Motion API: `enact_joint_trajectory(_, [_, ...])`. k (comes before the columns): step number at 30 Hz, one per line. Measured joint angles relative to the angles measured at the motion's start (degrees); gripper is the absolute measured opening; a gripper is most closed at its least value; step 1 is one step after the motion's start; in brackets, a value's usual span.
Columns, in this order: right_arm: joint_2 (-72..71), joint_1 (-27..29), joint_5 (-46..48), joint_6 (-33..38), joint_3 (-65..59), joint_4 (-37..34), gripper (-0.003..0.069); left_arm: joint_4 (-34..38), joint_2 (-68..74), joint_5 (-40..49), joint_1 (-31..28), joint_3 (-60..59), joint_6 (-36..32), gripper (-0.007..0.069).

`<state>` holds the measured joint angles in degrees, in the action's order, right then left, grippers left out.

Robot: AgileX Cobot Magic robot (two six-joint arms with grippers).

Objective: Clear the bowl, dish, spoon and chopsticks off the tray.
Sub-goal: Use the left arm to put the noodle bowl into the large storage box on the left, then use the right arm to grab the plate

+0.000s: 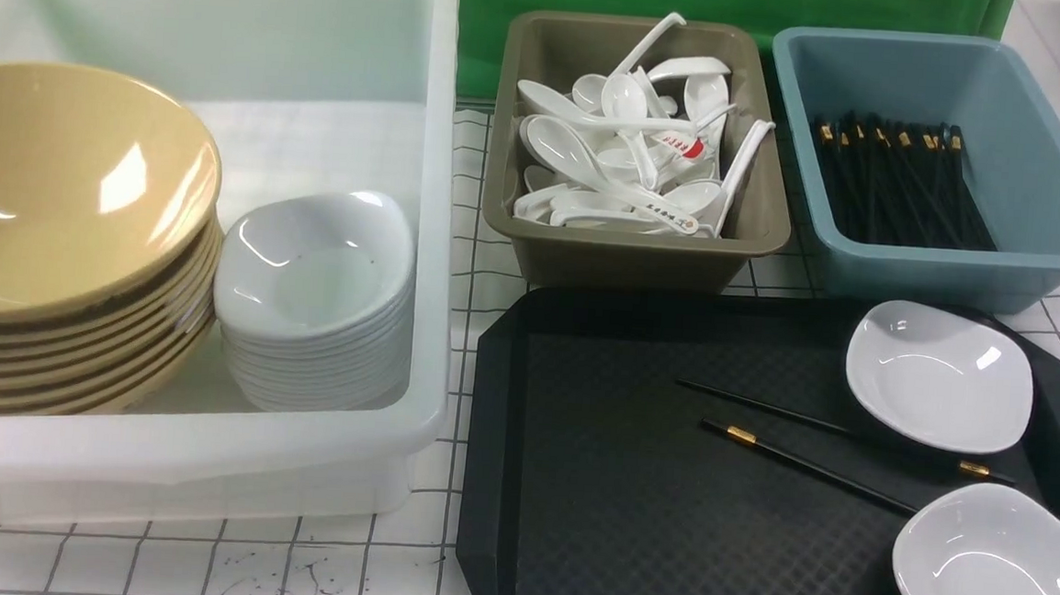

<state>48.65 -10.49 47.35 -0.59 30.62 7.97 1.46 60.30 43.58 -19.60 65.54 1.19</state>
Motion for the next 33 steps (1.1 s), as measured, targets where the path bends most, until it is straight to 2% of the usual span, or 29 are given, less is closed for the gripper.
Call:
enact_joint_trajectory(3, [4.1,0.0,-0.4,-4.5,0.1,4.1,0.0578,2.3,-2.4,3.8,5.6,0.2,-1.2,0.0430])
enact_joint_trajectory(5, [6.9,0.0,-2.4,-6.0,0.1,5.8,0.0590,3.3,-3.7,5.2,11.1,-0.1,-3.7,0.0388])
enact_joint_trajectory(6, [8.2,0.0,-3.0,-6.3,0.1,6.1,0.0591,3.3,-3.8,5.2,11.8,-0.1,-4.3,0.0377])
enact_joint_trajectory(8, [15.1,0.0,-7.5,-7.5,1.6,7.1,0.0590,3.9,-6.5,4.8,20.4,-1.4,-7.3,0.0281])
enact_joint_trajectory(12, [25.1,0.0,-8.9,-8.1,6.6,7.5,0.0589,3.1,-11.6,3.7,30.5,-4.9,-11.0,0.0134])
enact_joint_trajectory(13, [25.6,0.0,-8.9,-8.1,6.8,7.5,0.0589,2.9,-11.9,3.7,30.9,-5.2,-11.2,0.0119])
enact_joint_trajectory(14, [29.7,0.0,-8.4,-8.2,8.7,7.6,0.0587,1.4,-14.2,3.7,33.4,-7.4,-11.9,0.0064])
enact_joint_trajectory(15, [30.1,0.0,-8.4,-8.1,8.9,7.6,0.0587,1.2,-14.7,3.7,33.7,-7.7,-11.9,0.0057])
enact_joint_trajectory(16, [33.6,0.0,-8.0,-7.6,10.3,7.6,0.0587,-1.5,-17.3,3.8,35.1,-11.1,-11.9,0.0015])
enact_joint_trajectory(20, [38.1,0.0,-8.0,-6.7,10.6,7.3,0.0579,-6.0,-22.0,4.1,35.5,-17.6,-11.3,-0.0007])
enact_joint_trajectory(23, [39.3,0.0,-7.7,-5.4,10.9,5.6,0.0510,-9.5,-26.5,3.0,35.5,-23.2,-9.3,-0.0009])
enact_joint_trajectory(25, [39.1,0.0,-7.1,-3.9,10.9,3.7,0.0416,-12.2,-28.8,1.2,35.5,-26.0,-8.2,-0.0010])
enact_joint_trajectory(26, [39.1,0.0,-7.1,-3.9,10.9,3.7,0.0416,-12.2,-29.1,1.2,35.5,-26.3,-8.1,-0.0010])
enact_joint_trajectory(27, [38.6,0.0,-5.9,-2.8,10.9,2.3,0.0321,-15.0,-30.7,-0.6,35.5,-28.3,-7.0,-0.0011])
enact_joint_trajectory(28, [38.5,0.0,-5.7,-2.4,10.9,2.1,0.0308,-15.7,-31.2,-1.0,35.5,-28.9,-6.6,-0.0012])
enact_joint_trajectory(29, [37.0,0.0,-4.6,-1.9,11.0,0.9,0.0230,-18.5,-32.8,-2.9,35.5,-30.9,-4.9,-0.0013])
enact_joint_trajectory(33, [32.1,-0.1,-3.0,-0.7,11.1,-0.3,0.0176,-24.6,-35.5,-7.0,35.5,-34.3,1.1,-0.0012])
